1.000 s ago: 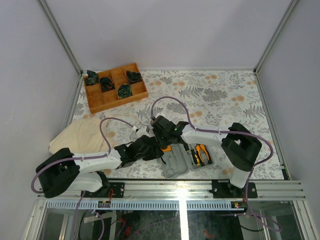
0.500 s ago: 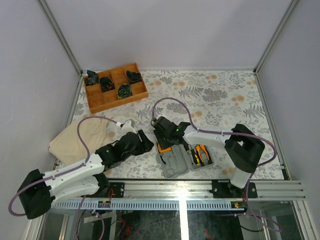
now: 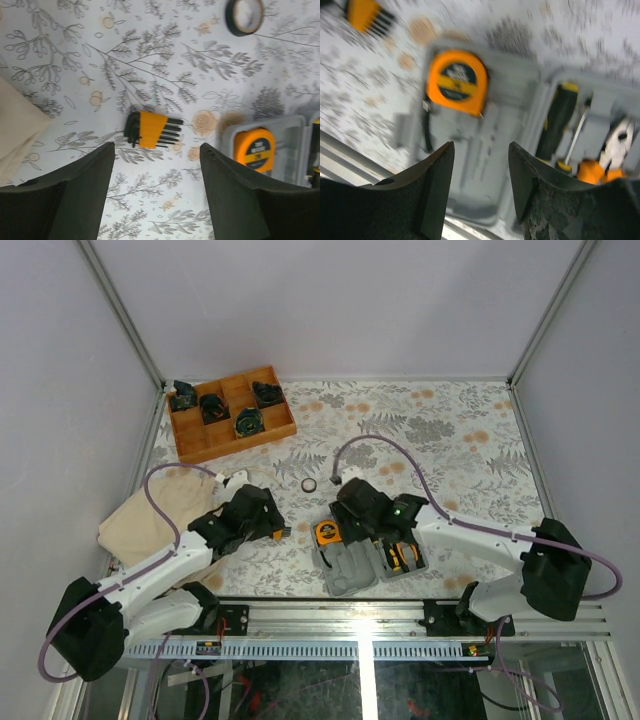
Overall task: Sort the tools into containers
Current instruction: Place the engineering item in the storage box, then move the storage box to the center of the board.
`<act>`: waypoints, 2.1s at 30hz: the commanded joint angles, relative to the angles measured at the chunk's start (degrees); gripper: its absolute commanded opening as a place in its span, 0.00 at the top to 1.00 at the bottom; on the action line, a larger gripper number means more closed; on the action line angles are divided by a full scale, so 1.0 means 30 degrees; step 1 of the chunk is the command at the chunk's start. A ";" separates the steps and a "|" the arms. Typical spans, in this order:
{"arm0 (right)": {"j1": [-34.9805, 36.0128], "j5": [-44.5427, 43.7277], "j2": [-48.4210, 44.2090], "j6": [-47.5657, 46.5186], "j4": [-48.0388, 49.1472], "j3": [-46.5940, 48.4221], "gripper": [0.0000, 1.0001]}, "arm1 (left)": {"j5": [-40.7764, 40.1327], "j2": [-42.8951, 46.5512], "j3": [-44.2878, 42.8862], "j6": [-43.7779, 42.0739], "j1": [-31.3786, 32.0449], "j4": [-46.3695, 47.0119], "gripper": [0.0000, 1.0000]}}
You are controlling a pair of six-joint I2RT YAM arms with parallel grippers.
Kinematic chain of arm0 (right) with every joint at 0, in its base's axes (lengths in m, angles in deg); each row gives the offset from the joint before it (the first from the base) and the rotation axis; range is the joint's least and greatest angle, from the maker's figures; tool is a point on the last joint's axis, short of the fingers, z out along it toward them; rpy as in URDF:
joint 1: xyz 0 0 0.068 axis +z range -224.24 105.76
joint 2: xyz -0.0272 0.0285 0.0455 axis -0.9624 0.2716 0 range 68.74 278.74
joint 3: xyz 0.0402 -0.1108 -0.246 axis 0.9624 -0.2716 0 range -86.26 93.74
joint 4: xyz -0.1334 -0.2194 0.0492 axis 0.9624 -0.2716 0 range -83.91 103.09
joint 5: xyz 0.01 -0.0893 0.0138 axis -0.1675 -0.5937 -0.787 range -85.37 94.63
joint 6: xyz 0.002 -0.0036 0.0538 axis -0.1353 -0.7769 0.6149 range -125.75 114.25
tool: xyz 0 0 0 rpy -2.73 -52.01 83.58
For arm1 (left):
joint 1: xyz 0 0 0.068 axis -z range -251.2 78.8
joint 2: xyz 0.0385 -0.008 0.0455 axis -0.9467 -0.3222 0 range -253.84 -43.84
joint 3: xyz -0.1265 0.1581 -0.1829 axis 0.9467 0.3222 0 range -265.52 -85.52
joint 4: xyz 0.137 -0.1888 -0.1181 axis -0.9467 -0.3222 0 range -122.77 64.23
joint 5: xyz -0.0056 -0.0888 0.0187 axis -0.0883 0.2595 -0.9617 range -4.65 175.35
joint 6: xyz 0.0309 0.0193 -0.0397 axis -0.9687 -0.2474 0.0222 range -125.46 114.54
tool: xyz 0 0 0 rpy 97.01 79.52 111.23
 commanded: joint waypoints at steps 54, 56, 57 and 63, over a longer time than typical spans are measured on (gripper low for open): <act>-0.3345 0.1067 -0.3970 -0.0792 0.1016 -0.3999 0.50 | 0.3167 -0.6117 -0.1090 -0.3153 -0.1161 0.2319 0.36; -0.3350 0.1012 -0.4065 -0.0742 0.0975 -0.4127 0.50 | 0.3292 -0.6111 -0.1072 -0.3204 -0.1154 0.2337 0.36; -0.3346 0.1005 -0.4138 -0.0725 0.0983 -0.4233 0.49 | 0.3311 -0.6132 -0.1079 -0.3232 -0.1138 0.2282 0.34; -0.3338 0.1063 -0.4369 -0.0589 0.1180 -0.4546 0.49 | 0.2402 -0.6079 -0.1435 -0.2986 -0.0904 0.1223 0.30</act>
